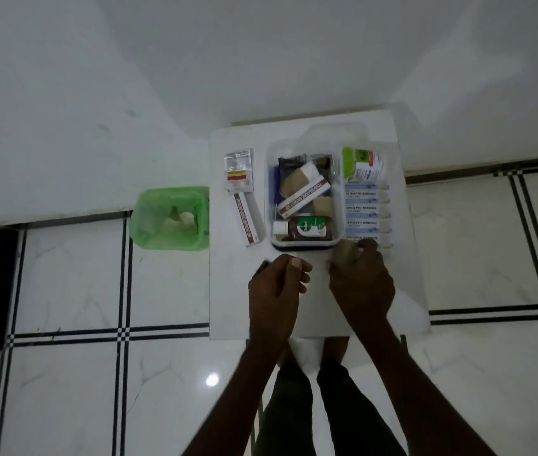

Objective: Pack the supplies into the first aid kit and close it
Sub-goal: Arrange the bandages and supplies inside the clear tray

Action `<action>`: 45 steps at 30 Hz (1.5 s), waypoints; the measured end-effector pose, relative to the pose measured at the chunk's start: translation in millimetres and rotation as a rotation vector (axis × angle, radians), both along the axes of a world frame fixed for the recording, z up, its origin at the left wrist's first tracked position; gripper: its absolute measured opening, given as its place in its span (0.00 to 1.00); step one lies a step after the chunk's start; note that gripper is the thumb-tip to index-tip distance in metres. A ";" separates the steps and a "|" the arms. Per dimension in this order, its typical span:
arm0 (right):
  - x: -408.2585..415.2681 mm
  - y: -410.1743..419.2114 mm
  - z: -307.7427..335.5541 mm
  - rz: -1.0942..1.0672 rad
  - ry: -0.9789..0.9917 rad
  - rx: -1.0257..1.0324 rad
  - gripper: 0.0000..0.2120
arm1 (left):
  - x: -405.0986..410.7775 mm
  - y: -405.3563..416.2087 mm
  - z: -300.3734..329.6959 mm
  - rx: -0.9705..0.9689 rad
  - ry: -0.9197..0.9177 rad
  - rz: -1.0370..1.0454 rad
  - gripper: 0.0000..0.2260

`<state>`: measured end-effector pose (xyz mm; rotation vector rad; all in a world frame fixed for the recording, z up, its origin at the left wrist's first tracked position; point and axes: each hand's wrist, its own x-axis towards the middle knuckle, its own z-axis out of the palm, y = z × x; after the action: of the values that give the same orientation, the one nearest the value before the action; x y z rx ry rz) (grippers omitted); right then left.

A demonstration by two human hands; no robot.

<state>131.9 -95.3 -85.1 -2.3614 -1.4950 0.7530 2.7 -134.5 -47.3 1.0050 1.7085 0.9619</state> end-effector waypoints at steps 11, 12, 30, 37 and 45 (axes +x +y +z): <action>2.5 -9.4 34.2 -0.110 -0.009 0.376 0.23 | -27.1 -14.4 -57.0 0.072 0.835 -0.269 0.12; 0.0 -7.0 42.3 -0.059 -0.027 0.424 0.24 | -30.8 -14.3 -58.5 0.057 0.864 -0.283 0.13; -47.3 85.2 43.6 0.645 -0.092 0.163 0.27 | -48.1 6.1 -45.5 -0.107 0.612 -0.146 0.09; -45.9 91.1 42.3 0.766 -0.089 0.113 0.27 | -73.0 15.4 26.8 0.048 0.516 0.036 0.08; -38.8 84.4 46.3 0.689 -0.046 0.223 0.15 | -65.7 103.5 62.0 0.200 0.522 0.043 0.01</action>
<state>93.1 -10.9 -38.9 -1.6989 -2.3082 0.6161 -63.0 -31.0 14.8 1.4513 2.0907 0.9668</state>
